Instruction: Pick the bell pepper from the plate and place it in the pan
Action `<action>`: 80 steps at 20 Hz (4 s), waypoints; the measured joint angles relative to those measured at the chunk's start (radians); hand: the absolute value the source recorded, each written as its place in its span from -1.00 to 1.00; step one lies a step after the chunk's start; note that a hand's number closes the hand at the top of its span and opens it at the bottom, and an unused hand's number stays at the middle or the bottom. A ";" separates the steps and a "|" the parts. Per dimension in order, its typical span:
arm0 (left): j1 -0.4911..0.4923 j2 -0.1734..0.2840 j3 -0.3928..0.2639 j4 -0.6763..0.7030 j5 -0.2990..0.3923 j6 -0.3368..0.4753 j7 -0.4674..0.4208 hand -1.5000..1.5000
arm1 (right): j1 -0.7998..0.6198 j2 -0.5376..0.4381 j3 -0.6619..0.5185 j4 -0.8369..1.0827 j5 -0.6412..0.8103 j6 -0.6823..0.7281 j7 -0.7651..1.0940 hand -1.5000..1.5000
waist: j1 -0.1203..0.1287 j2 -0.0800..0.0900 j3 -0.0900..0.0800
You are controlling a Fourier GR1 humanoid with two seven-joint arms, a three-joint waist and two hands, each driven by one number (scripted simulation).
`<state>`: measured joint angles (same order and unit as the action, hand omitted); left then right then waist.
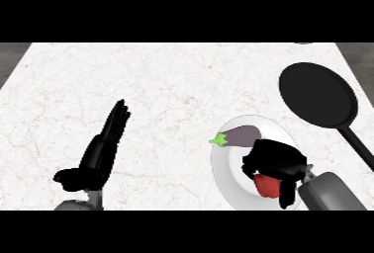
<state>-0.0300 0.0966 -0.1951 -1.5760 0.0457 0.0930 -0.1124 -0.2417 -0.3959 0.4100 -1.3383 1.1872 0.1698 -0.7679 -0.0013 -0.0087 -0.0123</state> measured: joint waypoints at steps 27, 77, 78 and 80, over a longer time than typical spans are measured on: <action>0.008 -0.010 0.007 -0.011 -0.013 -0.009 0.014 0.00 | -0.061 0.387 -0.441 -0.310 -0.144 -0.248 1.112 1.00 | 0.000 0.007 0.012; -0.049 -0.026 0.029 0.016 -0.012 -0.066 0.015 0.00 | -0.610 -0.178 -1.166 1.097 -0.650 -0.388 0.296 -1.00 | 0.057 0.034 0.018; -0.044 -0.024 0.030 0.013 -0.011 -0.066 0.015 0.00 | -0.601 -0.184 -1.182 1.102 -0.670 -0.364 0.278 -1.00 | 0.054 0.033 0.018; -0.052 -0.028 0.036 0.024 -0.014 -0.060 0.013 0.00 | -0.574 -0.205 -1.210 1.115 -0.707 -0.290 0.241 -1.00 | 0.044 0.030 0.018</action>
<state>-0.0825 0.0687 -0.1590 -1.5520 0.0321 0.0333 -0.0997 -0.8157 -0.6004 -0.7998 -0.2231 0.4802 -0.1204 -0.5265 0.0425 0.0216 0.0054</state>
